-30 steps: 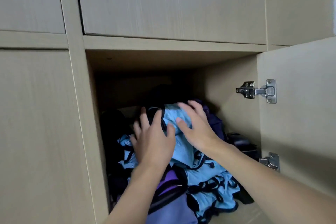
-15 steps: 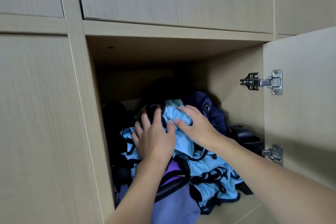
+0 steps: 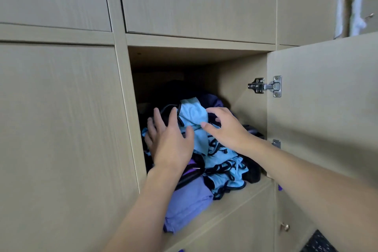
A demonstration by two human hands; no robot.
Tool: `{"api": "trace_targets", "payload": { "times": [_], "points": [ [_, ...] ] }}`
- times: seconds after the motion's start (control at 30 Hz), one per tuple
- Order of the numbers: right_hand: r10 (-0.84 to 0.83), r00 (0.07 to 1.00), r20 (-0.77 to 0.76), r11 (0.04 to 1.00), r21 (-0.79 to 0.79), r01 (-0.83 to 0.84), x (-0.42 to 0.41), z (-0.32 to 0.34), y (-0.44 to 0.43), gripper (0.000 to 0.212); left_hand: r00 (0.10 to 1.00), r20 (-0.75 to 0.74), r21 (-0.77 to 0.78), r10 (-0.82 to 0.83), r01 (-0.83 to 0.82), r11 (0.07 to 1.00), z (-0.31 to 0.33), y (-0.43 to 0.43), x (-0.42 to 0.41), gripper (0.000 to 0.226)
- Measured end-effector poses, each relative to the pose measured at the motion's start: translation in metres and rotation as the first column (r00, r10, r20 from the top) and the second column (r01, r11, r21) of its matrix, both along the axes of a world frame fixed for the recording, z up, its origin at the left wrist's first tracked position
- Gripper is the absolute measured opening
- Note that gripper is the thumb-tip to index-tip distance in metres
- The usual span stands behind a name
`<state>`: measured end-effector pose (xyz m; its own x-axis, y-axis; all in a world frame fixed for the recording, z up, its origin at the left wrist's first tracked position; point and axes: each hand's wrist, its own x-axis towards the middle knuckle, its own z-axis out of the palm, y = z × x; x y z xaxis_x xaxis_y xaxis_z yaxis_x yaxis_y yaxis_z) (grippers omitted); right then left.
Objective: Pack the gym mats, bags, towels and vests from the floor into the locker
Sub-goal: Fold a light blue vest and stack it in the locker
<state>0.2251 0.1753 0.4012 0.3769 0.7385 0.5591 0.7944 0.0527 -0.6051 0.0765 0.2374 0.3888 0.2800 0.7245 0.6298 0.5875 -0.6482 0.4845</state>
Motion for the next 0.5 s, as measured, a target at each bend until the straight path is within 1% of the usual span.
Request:
{"api": "trace_targets", "payload": {
  "times": [0.17,0.23,0.33,0.43,0.5],
  "points": [
    [-0.078,0.997,-0.023,0.995,-0.069,0.077,-0.028,-0.018,-0.045,0.047,0.99,-0.044,0.012,-0.137,0.138,0.99,-0.016,-0.031,-0.027,0.057],
    [-0.123,0.992,-0.025,0.989,-0.092,0.12,-0.041,-0.027,-0.066,0.044,0.973,-0.053,0.014,-0.226,0.227,0.974,-0.026,-0.04,-0.038,0.056],
    [-0.193,0.981,-0.034,0.972,-0.144,0.186,-0.058,-0.054,-0.1,0.038,0.923,-0.096,-0.062,-0.372,0.368,0.928,-0.052,-0.054,-0.046,0.053],
    [-0.275,0.961,-0.042,0.946,-0.19,0.263,-0.07,-0.097,-0.136,0.032,0.87,-0.177,-0.103,-0.459,0.448,0.888,-0.085,-0.072,-0.047,0.048],
    [-0.32,0.945,-0.063,0.923,-0.244,0.297,-0.079,-0.129,-0.165,0.029,0.818,-0.251,-0.141,-0.518,0.498,0.856,-0.113,-0.09,-0.046,0.043]
  ]
}}
